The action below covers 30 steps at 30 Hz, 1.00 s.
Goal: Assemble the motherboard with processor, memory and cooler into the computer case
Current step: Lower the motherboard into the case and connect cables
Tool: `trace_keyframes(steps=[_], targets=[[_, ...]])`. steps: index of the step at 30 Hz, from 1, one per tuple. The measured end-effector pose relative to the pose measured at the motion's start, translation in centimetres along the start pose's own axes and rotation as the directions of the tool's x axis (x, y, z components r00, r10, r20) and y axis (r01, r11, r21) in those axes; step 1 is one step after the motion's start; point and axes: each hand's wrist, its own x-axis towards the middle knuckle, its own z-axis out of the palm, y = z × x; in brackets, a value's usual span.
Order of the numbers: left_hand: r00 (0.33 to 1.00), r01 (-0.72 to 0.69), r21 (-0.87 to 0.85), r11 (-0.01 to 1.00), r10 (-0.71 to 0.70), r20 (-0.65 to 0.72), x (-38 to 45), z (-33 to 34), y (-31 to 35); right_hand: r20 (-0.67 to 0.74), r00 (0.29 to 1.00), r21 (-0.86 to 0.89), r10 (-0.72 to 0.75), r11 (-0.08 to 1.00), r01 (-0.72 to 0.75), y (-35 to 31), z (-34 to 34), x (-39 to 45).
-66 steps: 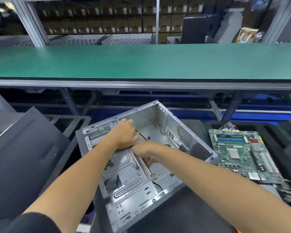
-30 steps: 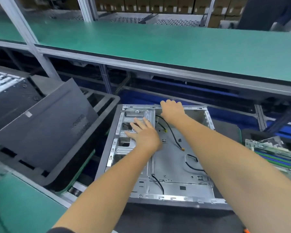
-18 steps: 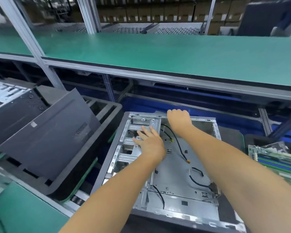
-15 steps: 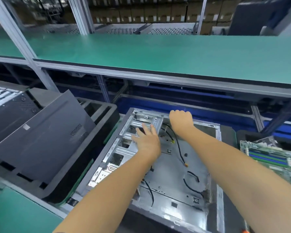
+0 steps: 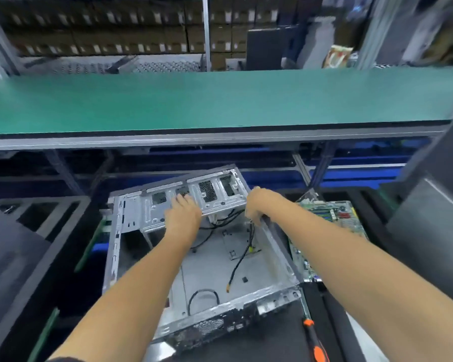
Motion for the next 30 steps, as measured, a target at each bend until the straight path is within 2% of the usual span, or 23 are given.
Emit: trace_keyframes(steps=[3,5,7,10,12,17,23,30], targets=[[0.998,-0.059,0.032,0.998,0.059,-0.003,1.2,-0.4,1.4,0.179,0.984,-0.176,-0.023,0.983,0.056,0.9,0.5,-0.8],[0.995,-0.094,0.053,0.994,0.095,-0.02,2.0,-0.5,2.0,0.209,0.978,-0.166,-0.007,0.985,0.042,1.6,0.5,-0.8],[0.994,-0.104,0.069,0.992,0.106,-0.028,2.8,-0.6,2.4,0.181,0.983,-0.081,0.028,0.997,-0.014,2.2,0.4,-0.9],[0.994,-0.102,0.083,0.991,0.105,-0.036,3.9,-0.6,2.5,0.046,0.992,0.093,0.116,0.988,-0.12,2.7,0.6,-0.1],[0.992,-0.109,0.09,0.99,0.113,-0.046,4.7,-0.3,2.4,-0.014,0.989,0.134,0.147,0.98,-0.144,2.7,0.5,0.6],[0.993,-0.097,0.048,0.994,0.1,-0.063,6.2,-0.2,2.2,0.037,0.983,0.129,0.181,0.974,-0.185,2.4,-0.2,2.4],[0.992,-0.116,0.049,0.992,0.118,-0.051,7.5,-0.3,1.9,0.149,0.968,-0.002,0.2,0.979,-0.202,1.5,-1.4,3.9],[0.985,-0.136,0.057,0.989,0.142,-0.102,8.4,0.2,1.5,0.083,0.978,-0.013,0.193,0.981,-0.192,1.2,-0.9,3.9]])
